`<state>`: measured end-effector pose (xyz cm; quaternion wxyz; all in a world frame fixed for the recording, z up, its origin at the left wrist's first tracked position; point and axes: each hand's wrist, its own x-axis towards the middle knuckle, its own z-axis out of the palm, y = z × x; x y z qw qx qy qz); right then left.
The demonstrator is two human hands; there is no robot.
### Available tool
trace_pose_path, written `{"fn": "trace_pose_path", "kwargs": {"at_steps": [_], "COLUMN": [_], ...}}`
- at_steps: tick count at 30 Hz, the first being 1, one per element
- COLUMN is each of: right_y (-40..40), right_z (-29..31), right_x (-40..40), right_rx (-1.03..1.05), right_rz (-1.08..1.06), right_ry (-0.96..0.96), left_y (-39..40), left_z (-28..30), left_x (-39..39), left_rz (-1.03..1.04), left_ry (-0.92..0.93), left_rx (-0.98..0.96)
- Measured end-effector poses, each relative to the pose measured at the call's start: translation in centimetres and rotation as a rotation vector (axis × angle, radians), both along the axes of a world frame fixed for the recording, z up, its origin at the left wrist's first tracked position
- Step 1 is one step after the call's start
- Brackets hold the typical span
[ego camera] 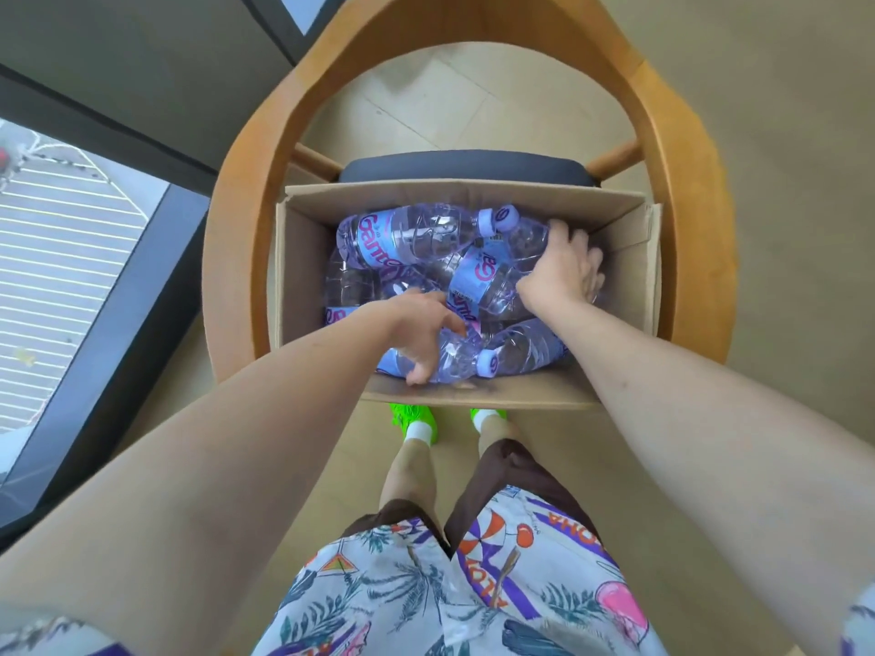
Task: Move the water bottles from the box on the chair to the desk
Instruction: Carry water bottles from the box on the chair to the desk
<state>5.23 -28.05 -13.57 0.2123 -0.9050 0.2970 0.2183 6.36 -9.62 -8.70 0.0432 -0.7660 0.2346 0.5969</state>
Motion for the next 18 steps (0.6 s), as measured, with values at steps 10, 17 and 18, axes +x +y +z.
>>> {"fn": "trace_pose_path", "kwargs": {"at_steps": [10, 17, 18], "right_y": [-2.1, -2.5, -2.5], "right_z": [1.4, 5.2, 6.1], "right_x": [-2.5, -2.1, -1.7], "right_rx": [0.132, 0.315, 0.355], "right_rz": [0.243, 0.239, 0.226], "right_ry": [-0.141, -0.018, -0.001], "left_y": [0.1, -0.8, -0.7], "left_z": [1.7, 5.4, 6.3], "left_x": [-0.2, 0.3, 0.3], "left_rz": [0.252, 0.787, 0.847], "left_ry": [0.025, 0.071, 0.072], "left_rx": [0.042, -0.106, -0.125]}}
